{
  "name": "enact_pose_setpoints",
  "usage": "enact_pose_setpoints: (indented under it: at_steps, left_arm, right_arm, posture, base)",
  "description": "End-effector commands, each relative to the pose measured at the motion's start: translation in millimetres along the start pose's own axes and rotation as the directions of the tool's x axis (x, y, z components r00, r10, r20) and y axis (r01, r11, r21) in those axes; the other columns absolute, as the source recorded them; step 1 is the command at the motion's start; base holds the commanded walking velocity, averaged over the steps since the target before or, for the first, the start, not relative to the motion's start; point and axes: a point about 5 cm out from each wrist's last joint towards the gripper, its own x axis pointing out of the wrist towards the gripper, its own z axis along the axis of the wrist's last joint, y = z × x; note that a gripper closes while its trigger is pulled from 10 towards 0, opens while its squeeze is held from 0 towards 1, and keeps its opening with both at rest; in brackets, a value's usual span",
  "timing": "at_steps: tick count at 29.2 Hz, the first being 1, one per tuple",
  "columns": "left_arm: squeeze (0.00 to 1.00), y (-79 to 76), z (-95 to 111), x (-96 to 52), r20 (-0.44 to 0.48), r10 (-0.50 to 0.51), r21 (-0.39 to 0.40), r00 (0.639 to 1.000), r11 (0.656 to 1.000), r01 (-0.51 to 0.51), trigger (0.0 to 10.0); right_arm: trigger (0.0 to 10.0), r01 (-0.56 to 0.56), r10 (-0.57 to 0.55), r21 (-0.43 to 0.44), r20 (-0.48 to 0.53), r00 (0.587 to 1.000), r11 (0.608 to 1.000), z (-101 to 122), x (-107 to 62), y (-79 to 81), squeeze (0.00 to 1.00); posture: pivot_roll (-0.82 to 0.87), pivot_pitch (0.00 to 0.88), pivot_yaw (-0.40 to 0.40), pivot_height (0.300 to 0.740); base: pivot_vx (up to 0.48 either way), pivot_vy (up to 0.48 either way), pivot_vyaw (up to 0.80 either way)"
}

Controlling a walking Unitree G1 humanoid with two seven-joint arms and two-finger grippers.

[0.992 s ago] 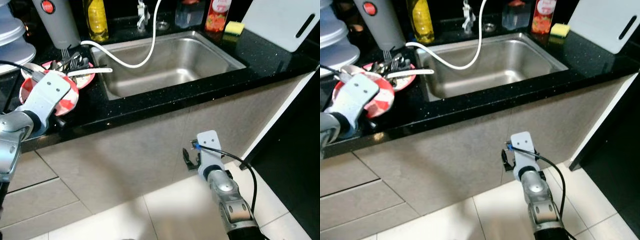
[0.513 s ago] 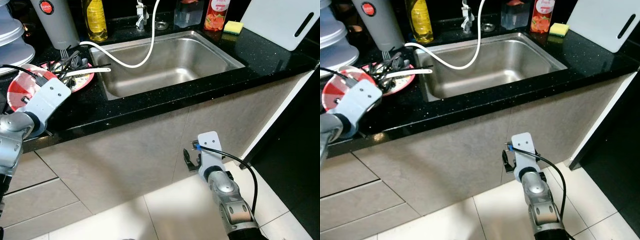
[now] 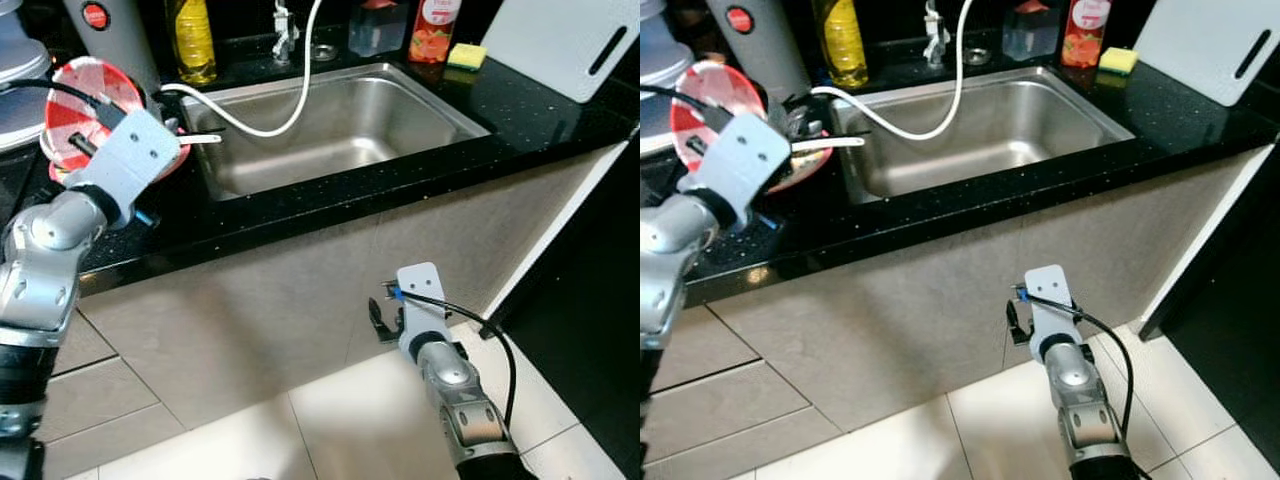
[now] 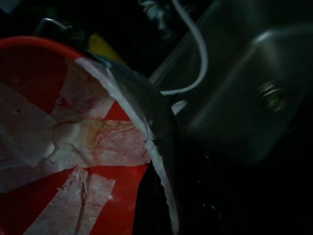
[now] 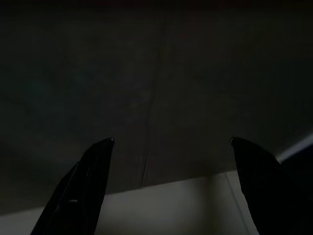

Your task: Kitchen organization

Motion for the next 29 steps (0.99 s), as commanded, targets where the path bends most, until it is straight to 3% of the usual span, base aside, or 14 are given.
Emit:
enact_pose_setpoints:
  at_steps: [1,2,4,8,10,12,17,19,22,24,25,27,28,29]
  left_arm:
    - [0.00,0.8,8.7,-0.3,0.036,0.008,-0.091,0.999,0.996,-0.004,10.0]
    - [0.00,0.6,11.0,0.8,0.047,0.012,-0.136,0.999,0.991,-0.006,10.0]
    - [0.00,0.6,11.0,0.8,0.047,0.012,-0.136,0.999,0.991,-0.006,10.0]
    - [0.00,-2.5,20.0,6.5,0.095,0.058,-0.281,0.994,0.959,-0.029,10.0]
    - [0.00,-2.5,20.0,6.5,0.095,0.058,-0.281,0.994,0.959,-0.029,10.0]
    - [0.00,-16.7,27.3,11.2,0.116,0.022,-0.308,0.993,0.951,0.015,10.0]
    - [0.00,-48.9,19.7,17.1,0.032,-0.125,-0.169,0.992,0.977,0.128,10.0]
    - [0.00,-56.3,20.8,19.0,0.043,-0.155,-0.225,0.987,0.961,0.160,10.0]
    - [0.00,-58.3,24.1,19.6,0.061,-0.167,-0.283,0.984,0.943,0.177,10.0]
    - [0.00,-53.8,45.1,18.2,0.212,-0.113,-0.449,0.971,0.871,0.199,10.0]
    - [0.00,-53.8,45.1,18.2,0.212,-0.113,-0.449,0.971,0.871,0.199,10.0]
    - [0.00,-41.9,59.3,13.9,0.300,0.051,-0.609,0.953,0.779,0.151,10.0]
    - [0.00,-41.9,59.3,13.9,0.300,0.051,-0.609,0.953,0.779,0.151,10.0]
    - [0.00,-38.3,61.7,11.4,0.310,0.104,-0.666,0.945,0.733,0.138,10.0]
  right_arm:
    - [10.0,0.084,-0.085,0.040,0.029,0.996,0.996,12.5,-2.7,-17.9,0.00]
    - [10.0,0.120,-0.122,0.056,0.048,0.991,0.991,19.7,-4.1,-24.5,0.00]
    - [10.0,0.120,-0.122,0.056,0.048,0.991,0.991,19.7,-4.1,-24.5,0.00]
    - [10.0,0.202,-0.215,0.115,0.113,0.970,0.973,48.0,-11.4,-38.9,0.00]
    - [10.0,0.202,-0.215,0.115,0.113,0.970,0.973,48.0,-11.4,-38.9,0.00]
    - [10.0,0.220,-0.245,0.147,0.182,0.953,0.964,72.8,-14.7,-43.9,0.00]
    - [10.0,0.191,-0.249,0.198,0.330,0.911,0.961,126.2,-13.0,-48.6,0.00]
    - [10.0,0.153,-0.230,0.219,0.390,0.892,0.964,149.6,-9.3,-44.6,0.00]
    - [10.0,0.132,-0.220,0.231,0.411,0.884,0.964,158.3,-8.4,-41.2,0.00]
    - [10.0,0.063,-0.169,0.233,0.469,0.867,0.970,172.5,-5.3,-26.1,0.00]
    - [10.0,0.063,-0.169,0.233,0.469,0.867,0.970,172.5,-5.3,-26.1,0.00]
    - [10.0,0.028,-0.175,0.289,0.496,0.850,0.957,181.5,-1.7,-19.1,0.00]
    - [10.0,0.028,-0.175,0.289,0.496,0.850,0.957,181.5,-1.7,-19.1,0.00]
    - [10.0,0.021,-0.183,0.310,0.503,0.845,0.951,185.9,-1.4,-18.4,0.00]
  posture:
    - [0.07,0.000,0.036,0.740]
    - [0.07,0.000,0.036,0.740]
    - [0.07,0.000,0.036,0.740]
    - [0.06,0.000,0.038,0.740]
    - [0.06,0.000,0.038,0.740]
    - [0.05,0.000,0.040,0.740]
    - [0.03,0.000,0.055,0.740]
    - [0.02,0.000,0.059,0.740]
    - [0.03,0.000,0.058,0.740]
    - [0.04,0.000,0.055,0.740]
    - [0.04,0.000,0.055,0.740]
    - [0.06,0.000,0.050,0.740]
    - [0.06,0.000,0.050,0.740]
    - [0.06,0.000,0.050,0.740]
  base:
    - [0.000,0.000,0.00]
    - [0.000,0.000,0.00]
    - [0.000,0.000,0.00]
    - [0.000,0.000,0.00]
    - [0.000,0.000,0.00]
    - [0.000,0.000,0.00]
    - [0.000,0.000,0.00]
    - [0.000,0.000,0.00]
    - [0.000,0.000,0.00]
    - [0.000,0.000,0.00]
    - [0.000,0.000,0.00]
    - [0.000,0.000,0.00]
    - [0.000,0.000,0.00]
    - [0.000,0.000,0.00]
